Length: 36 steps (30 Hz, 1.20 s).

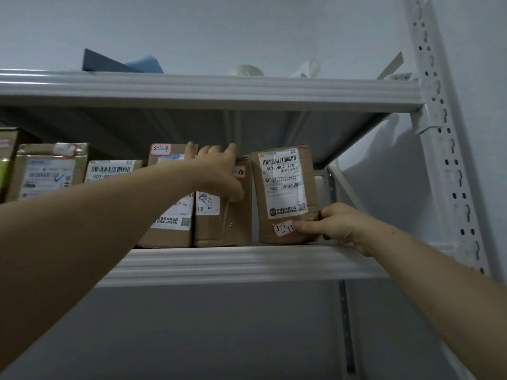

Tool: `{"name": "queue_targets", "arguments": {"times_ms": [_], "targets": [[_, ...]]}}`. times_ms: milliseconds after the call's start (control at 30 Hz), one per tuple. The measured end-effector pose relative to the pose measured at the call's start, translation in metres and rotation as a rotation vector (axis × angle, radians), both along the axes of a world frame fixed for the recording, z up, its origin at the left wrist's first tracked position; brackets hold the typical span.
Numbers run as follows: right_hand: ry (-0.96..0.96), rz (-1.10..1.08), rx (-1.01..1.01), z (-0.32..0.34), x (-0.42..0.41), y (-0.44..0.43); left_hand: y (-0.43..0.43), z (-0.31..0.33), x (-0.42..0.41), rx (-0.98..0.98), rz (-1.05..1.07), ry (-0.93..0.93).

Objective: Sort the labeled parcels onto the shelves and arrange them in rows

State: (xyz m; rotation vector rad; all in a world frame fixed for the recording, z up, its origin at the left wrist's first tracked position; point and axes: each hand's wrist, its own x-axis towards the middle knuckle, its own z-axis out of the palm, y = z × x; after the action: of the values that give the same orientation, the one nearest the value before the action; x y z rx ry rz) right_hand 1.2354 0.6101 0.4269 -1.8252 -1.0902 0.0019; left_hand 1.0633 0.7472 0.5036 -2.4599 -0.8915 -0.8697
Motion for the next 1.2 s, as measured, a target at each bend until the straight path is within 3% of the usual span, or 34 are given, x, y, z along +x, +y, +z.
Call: {"name": "queue_targets", "arguments": {"times_ms": [100, 500, 967, 1200], "targets": [[-0.035, 0.012, -0.013, -0.001, 0.0, 0.002, 0.002, 0.0, -0.002, 0.02, 0.001, 0.085], [0.019, 0.026, 0.023, -0.002, -0.003, 0.009, -0.002, -0.001, 0.0, 0.039, 0.008, 0.108], [0.04, 0.047, 0.069, -0.005, 0.005, 0.009, -0.005, -0.001, -0.003, 0.021, -0.008, 0.047], [0.104, 0.014, 0.083, -0.007, -0.003, 0.001, -0.011, -0.015, -0.012, 0.093, -0.142, -0.099]]}}
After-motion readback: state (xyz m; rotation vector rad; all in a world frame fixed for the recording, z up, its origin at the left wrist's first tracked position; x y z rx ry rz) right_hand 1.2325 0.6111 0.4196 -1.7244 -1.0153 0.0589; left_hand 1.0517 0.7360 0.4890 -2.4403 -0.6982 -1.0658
